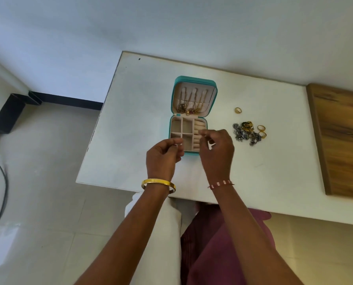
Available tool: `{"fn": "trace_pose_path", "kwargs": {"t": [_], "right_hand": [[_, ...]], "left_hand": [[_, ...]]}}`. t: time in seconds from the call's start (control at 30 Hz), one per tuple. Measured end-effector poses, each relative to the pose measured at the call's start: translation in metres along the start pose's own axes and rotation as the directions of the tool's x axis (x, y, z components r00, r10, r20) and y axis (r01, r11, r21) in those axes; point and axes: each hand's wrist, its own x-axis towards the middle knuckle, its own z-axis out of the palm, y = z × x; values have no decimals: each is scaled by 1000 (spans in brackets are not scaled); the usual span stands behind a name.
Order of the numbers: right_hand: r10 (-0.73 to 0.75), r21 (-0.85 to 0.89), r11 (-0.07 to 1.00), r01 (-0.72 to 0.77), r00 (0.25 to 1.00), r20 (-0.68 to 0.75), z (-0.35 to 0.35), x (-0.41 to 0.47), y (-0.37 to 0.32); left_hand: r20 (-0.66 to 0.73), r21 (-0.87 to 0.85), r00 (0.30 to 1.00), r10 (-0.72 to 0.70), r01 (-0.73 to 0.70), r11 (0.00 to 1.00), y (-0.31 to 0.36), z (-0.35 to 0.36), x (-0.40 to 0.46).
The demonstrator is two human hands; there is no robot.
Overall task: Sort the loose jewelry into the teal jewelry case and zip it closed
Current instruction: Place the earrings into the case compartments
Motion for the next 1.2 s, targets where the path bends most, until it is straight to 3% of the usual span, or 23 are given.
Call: {"fn": "trace_pose_path", "kwargs": {"t": [0.13,0.3,0.6,0.7,0.93,1.2], "right_hand": [[108,-11,994,-110,986,-126,-29,-1,44],[202,-94,972,-216,970,-134,-54,18,84],[101,-304,949,-84,994,41,-53,35,105],[75,-269,961,-64,997,32,-49,22,104],[187,-45,981,-189,982,-34,-56,1,103],[227,-100,968,-230,973,-41,-52,3,101]], "left_hand": [[128,19,992,10,-12,1000,-8,33,-15],[249,102,968,-22,-3,995,-25,79,-26],[230,170,973,-28,-12,985,-47,109,-8],[245,155,970,-8,-31,987,-56,104,-6],[282,95,959,8,-37,995,-65,93,-4],[322,90,947,6,-37,995,-64,89,-4]]}}
